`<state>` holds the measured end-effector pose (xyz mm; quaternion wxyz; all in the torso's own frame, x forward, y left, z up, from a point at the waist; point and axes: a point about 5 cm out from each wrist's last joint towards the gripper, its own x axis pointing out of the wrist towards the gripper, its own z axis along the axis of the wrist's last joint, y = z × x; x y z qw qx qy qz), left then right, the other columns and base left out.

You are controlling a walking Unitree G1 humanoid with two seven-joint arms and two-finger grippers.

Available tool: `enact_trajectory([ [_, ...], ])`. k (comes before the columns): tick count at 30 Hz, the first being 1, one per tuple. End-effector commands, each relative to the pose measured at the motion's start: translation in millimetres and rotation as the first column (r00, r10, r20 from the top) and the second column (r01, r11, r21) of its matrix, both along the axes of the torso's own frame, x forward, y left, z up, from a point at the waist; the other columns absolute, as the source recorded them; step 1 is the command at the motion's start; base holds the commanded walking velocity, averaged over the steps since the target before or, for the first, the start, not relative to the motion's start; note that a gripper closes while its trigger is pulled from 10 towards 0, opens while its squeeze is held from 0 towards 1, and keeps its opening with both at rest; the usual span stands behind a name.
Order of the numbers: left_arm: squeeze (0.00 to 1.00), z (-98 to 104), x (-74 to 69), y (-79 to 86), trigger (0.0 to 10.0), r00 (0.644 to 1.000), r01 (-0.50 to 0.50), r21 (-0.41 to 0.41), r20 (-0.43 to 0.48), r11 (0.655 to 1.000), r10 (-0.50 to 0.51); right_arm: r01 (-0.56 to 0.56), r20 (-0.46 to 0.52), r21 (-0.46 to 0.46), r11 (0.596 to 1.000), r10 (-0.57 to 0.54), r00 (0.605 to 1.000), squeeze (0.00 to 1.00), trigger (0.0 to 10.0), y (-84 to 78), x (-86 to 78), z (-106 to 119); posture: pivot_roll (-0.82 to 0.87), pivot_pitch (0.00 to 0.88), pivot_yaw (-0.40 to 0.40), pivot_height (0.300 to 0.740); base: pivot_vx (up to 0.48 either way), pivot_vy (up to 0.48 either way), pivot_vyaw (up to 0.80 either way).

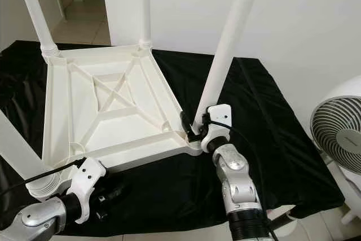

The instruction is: Building children table

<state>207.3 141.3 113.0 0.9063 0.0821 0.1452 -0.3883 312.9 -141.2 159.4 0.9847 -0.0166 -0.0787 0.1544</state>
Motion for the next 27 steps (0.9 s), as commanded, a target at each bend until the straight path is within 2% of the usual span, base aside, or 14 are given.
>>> enact_trajectory([
  [1,0.00,-3.2,-1.7,1.8,10.0,0.997,0.072,0.015,-0.021,0.997,-0.072,-0.003,-0.004,0.011,1.000,0.003,1.000,0.00,10.0,0.4,0.1,-2.0,0.05,0.074,-0.071,0.740,0.000,0.000,0.00],
  [2,0.00,-4.0,0.6,3.9,10.0,0.998,0.059,0.024,-0.019,0.998,-0.058,-0.010,-0.002,0.014,1.000,0.010,1.000,0.00,10.0,1.6,-0.8,-2.4,0.05,0.074,-0.070,0.740,0.000,0.000,0.00],
  [3,0.00,-4.0,2.9,6.0,10.0,0.999,0.046,0.032,-0.017,0.998,-0.045,-0.017,0.000,0.018,1.000,0.017,1.000,0.00,8.0,2.5,-2.4,-2.9,0.05,0.075,-0.069,0.740,0.000,0.000,0.00],
  [4,0.00,-3.6,4.2,7.7,10.0,0.999,0.039,0.033,-0.018,0.999,-0.039,-0.033,0.003,0.024,0.999,0.033,0.999,0.00,3.4,3.8,-4.5,-3.4,0.04,0.075,-0.068,0.740,0.000,0.000,0.00],
  [6,0.00,-3.4,5.1,8.8,10.0,0.999,0.035,0.033,-0.020,0.999,-0.035,-0.044,0.004,0.027,0.999,0.044,0.999,0.00,3.4,4.7,-5.9,-3.7,0.04,0.076,-0.066,0.740,0.000,0.000,0.00],
  [7,0.00,-3.0,5.4,10.4,10.0,0.999,0.035,0.036,-0.021,0.999,-0.034,-0.050,0.004,0.029,0.998,0.050,0.999,0.00,0.0,4.9,-7.2,-4.4,0.04,0.075,-0.066,0.740,0.000,0.000,0.00],
  [13,0.00,-1.4,6.8,14.1,10.0,0.999,0.038,0.048,-0.019,0.998,-0.037,-0.046,0.003,0.033,0.998,0.046,0.999,0.00,0.0,3.5,-7.9,-4.9,0.04,0.075,-0.064,0.740,0.000,0.000,0.00],
  [24,0.00,-1.6,12.8,16.9,10.0,0.999,0.054,0.069,-0.012,0.996,-0.053,-0.028,-0.008,0.042,0.999,0.028,1.000,0.00,0.0,3.2,-24.5,-11.6,0.02,0.072,-0.054,0.740,0.000,0.000,0.00],
  [27,0.00,-0.9,17.6,13.9,10.0,0.997,0.082,0.074,-0.008,0.994,-0.081,0.028,-0.011,0.062,0.998,-0.027,1.000,0.00,0.0,-1.5,-34.0,-14.5,0.00,0.073,-0.039,0.740,0.000,0.000,0.00],
])
